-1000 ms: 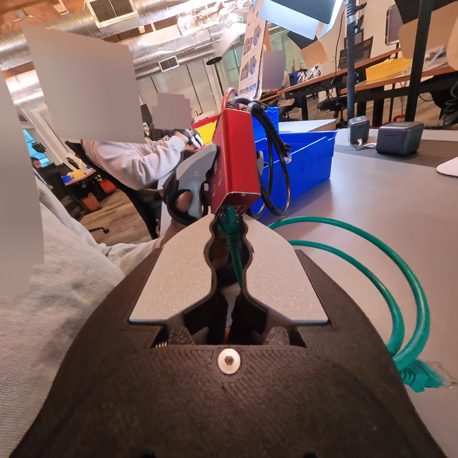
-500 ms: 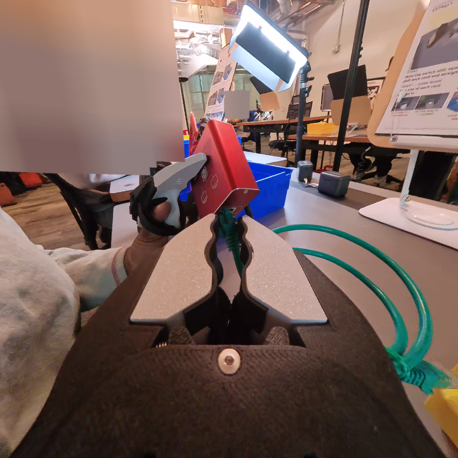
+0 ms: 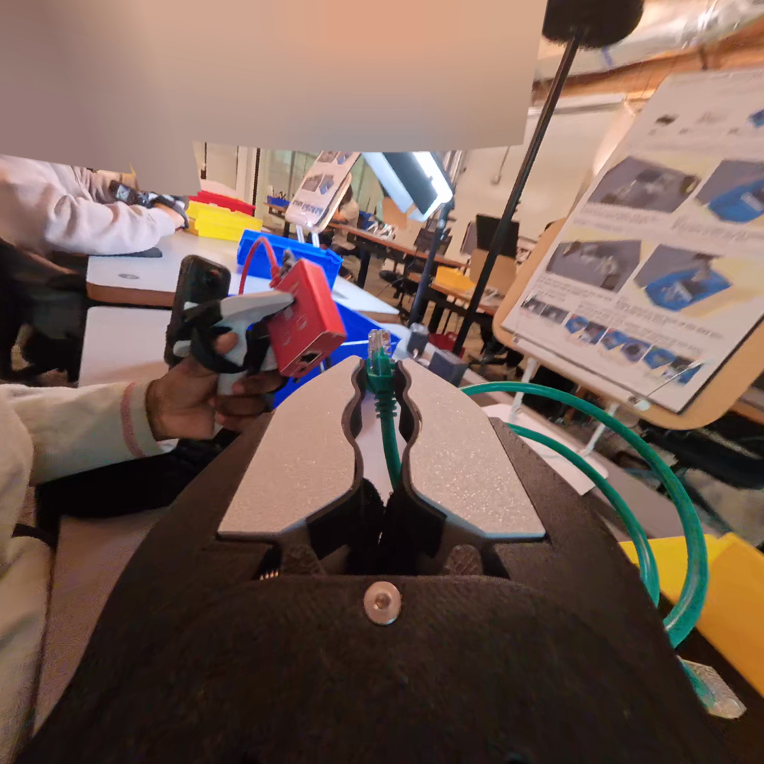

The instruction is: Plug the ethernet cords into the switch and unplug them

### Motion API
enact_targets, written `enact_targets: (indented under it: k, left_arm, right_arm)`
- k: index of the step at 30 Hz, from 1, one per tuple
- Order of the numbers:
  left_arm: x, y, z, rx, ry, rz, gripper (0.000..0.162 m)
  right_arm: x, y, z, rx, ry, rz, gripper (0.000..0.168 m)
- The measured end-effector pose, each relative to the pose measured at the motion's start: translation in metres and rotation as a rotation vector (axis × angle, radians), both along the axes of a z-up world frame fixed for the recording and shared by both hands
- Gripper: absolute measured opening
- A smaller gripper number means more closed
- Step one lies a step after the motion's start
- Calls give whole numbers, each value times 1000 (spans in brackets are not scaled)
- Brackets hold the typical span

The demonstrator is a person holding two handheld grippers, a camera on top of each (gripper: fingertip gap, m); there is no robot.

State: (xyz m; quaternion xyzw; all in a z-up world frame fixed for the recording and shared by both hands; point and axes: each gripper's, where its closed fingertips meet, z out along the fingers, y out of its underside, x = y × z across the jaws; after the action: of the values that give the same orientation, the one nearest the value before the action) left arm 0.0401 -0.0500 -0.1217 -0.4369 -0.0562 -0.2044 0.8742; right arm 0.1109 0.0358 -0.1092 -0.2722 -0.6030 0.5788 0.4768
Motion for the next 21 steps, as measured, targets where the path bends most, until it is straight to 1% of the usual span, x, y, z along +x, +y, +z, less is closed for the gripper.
enact_targets:
  k: [2, 4, 6, 7, 8, 11, 13, 16, 17, 19, 20, 21]
  left_arm:
    - [6, 7, -7, -52, 7, -32, 32]
    - [9, 12, -14, -95, 17, -26, 32]
    - [14, 13, -14, -105, 44, -34, 32]
    - [14, 14, -14, -111, 51, -32, 33]
    - [14, 15, -15, -118, 50, -28, 33]
    - [11, 17, -19, -143, 40, -18, 33]
    - [9, 21, -24, -180, 44, 7, 33]
    - [12, 26, -29, -219, 76, 18, 32]
    - [14, 27, -29, -228, 91, 19, 32]
    - [17, 29, -31, -246, 116, 25, 32]
    - [18, 30, -33, -255, 121, 24, 32]
    - [18, 31, -34, -262, 120, 20, 32]
  right_arm:
    - [7, 14, 12, 12, 31, 3, 13]
    - [10, 36, 21, 37, 48, -46, 14]
    - [7, 62, 20, 60, 35, -107, 13]
    - [4, 76, 15, 72, 23, -131, 13]
    - [-2, 89, 5, 78, -6, -155, 13]
    - [-22, 121, -40, 87, -160, -233, 13]
    - [-32, 127, -67, 103, -230, -256, 14]
    - [-42, 134, -97, 115, -323, -279, 14]
    - [-44, 136, -107, 101, -374, -281, 14]
    - [-46, 143, -126, 13, -503, -296, 15]
    - [-47, 147, -128, -32, -520, -309, 18]
    - [-47, 149, -122, -69, -487, -321, 34]
